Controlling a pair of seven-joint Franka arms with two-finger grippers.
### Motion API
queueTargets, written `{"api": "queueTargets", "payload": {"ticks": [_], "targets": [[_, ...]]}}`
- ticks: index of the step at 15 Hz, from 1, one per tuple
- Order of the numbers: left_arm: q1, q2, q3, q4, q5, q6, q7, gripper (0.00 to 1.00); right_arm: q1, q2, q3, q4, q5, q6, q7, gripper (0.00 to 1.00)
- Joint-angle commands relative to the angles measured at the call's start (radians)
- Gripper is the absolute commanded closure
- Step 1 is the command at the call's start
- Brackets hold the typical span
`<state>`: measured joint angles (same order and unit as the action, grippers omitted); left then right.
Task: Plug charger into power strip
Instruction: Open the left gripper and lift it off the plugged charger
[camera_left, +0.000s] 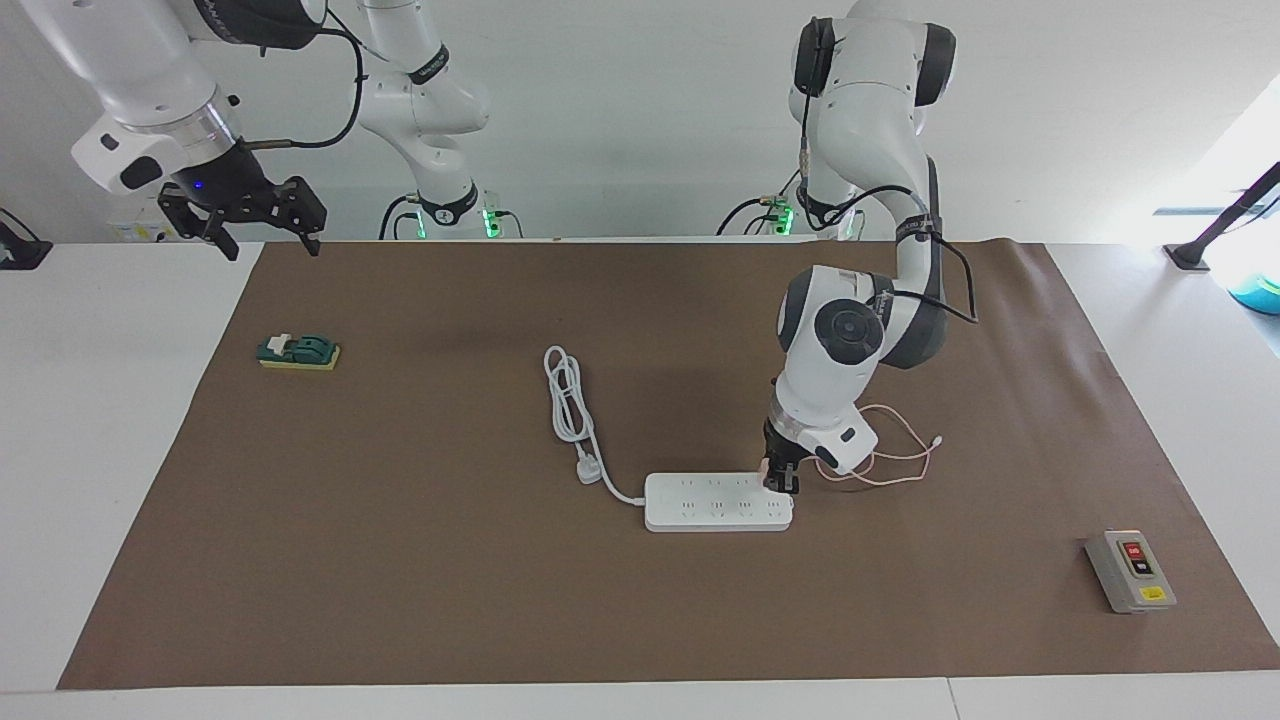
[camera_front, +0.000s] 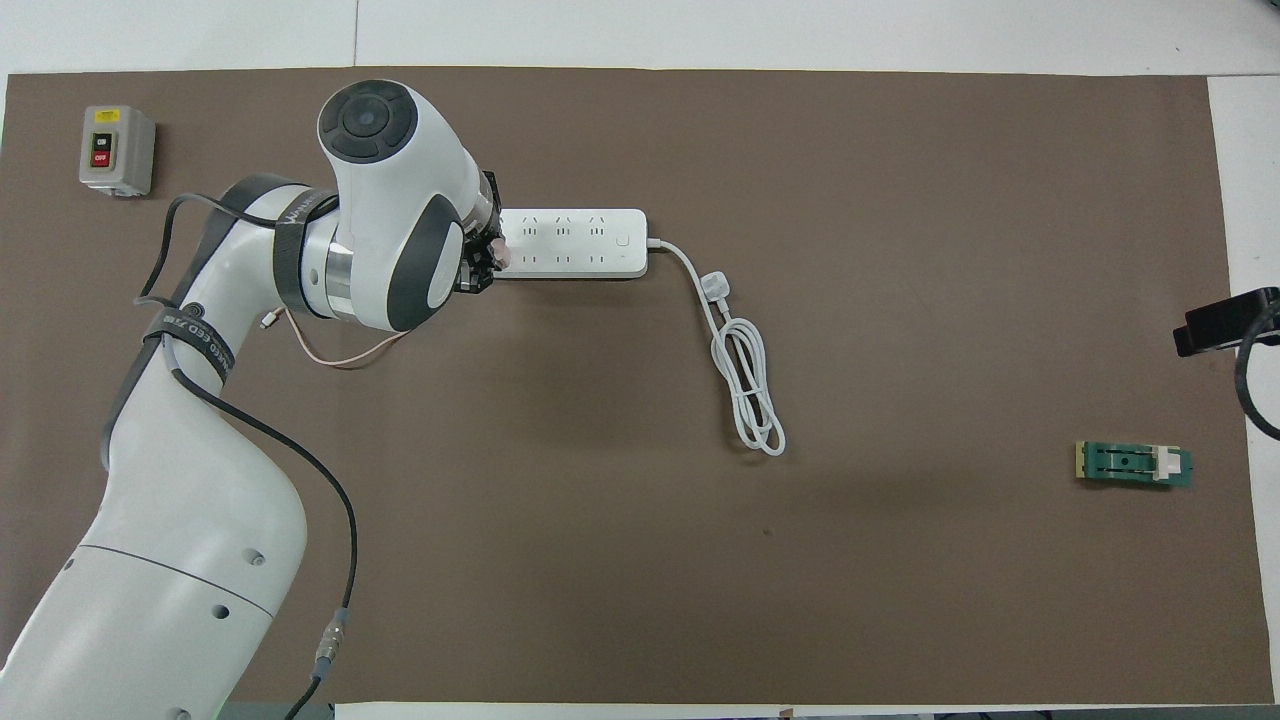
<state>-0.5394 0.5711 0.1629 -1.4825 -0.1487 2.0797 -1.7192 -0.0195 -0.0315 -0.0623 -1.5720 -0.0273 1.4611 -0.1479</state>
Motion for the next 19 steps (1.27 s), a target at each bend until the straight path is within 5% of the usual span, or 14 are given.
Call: {"api": "queueTargets", "payload": {"ticks": [1, 15, 17, 19], "targets": [[-0.022, 0.015, 0.007, -0.064, -0.006, 0.077, 0.001, 1.0, -0.013, -0.013, 0.01, -0.01, -0.013, -0.008, -0.021, 0.0], [-0.036, 0.0, 0.015, -0.078, 0.001, 0.076, 0.024, 1.0, -0.013, -0.013, 0.01, -0.01, -0.013, -0.008, -0.021, 0.0], [-0.028, -0.01, 0.018, -0.039, 0.001, 0.033, 0.01, 0.14, -0.013, -0.013, 0.01, -0.01, -0.013, -0.008, -0.021, 0.0], [-0.031, -0.034, 0.059, -0.015, 0.001, -0.012, 0.009, 0.1, -0.013, -0.013, 0.01, -0.01, -0.013, -0.008, -0.021, 0.0]]}}
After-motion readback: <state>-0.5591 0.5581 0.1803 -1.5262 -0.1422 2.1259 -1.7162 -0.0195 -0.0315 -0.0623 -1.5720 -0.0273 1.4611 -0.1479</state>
